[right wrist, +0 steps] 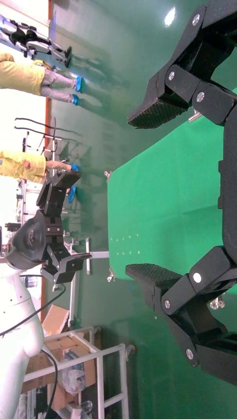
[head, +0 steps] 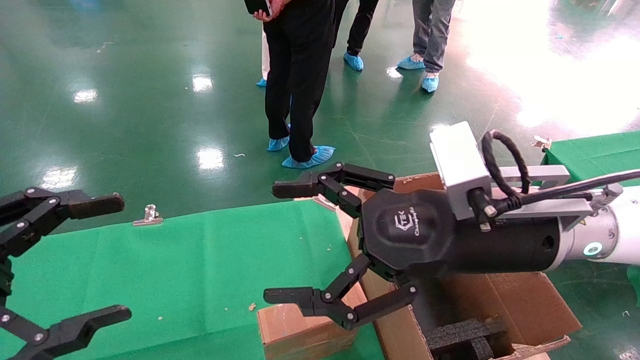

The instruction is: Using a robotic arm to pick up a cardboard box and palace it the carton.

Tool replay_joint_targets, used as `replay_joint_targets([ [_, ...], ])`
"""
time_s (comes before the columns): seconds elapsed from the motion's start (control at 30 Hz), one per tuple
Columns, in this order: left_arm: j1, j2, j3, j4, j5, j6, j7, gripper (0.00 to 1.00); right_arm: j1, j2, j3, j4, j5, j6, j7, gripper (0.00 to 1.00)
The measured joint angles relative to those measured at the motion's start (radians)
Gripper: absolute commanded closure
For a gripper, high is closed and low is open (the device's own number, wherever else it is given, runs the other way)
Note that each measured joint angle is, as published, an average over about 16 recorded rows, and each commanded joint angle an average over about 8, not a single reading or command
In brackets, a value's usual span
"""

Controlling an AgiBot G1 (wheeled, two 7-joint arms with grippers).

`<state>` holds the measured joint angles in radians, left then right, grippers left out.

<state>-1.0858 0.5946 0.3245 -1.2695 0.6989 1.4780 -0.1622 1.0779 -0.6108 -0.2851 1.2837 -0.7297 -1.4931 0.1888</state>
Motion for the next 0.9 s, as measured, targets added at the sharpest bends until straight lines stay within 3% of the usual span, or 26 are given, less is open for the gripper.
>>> replay_joint_targets([
  [0.3,0.000,0.000,0.000,0.000,0.000,0.000,0.000,0.02,0.000,0.000,0.000,0.000,0.000,0.000,0.000,0.00],
  [0.33,0.000,0.000,0.000,0.000,0.000,0.000,0.000,0.10,0.000,0.000,0.000,0.000,0.000,0.000,0.000,0.00],
  [0.53,0.000,0.000,0.000,0.000,0.000,0.000,0.000,0.85,0.000,0.000,0.000,0.000,0.000,0.000,0.000,0.00],
  [0.6,0.000,0.000,0.000,0.000,0.000,0.000,0.000,1.00,0.000,0.000,0.000,0.000,-0.001,0.000,0.000,0.00],
  [0.9,0.000,0.000,0.000,0.000,0.000,0.000,0.000,1.00,0.042,-0.010,-0.043,-0.006,-0.072,-0.021,0.024,0.00],
])
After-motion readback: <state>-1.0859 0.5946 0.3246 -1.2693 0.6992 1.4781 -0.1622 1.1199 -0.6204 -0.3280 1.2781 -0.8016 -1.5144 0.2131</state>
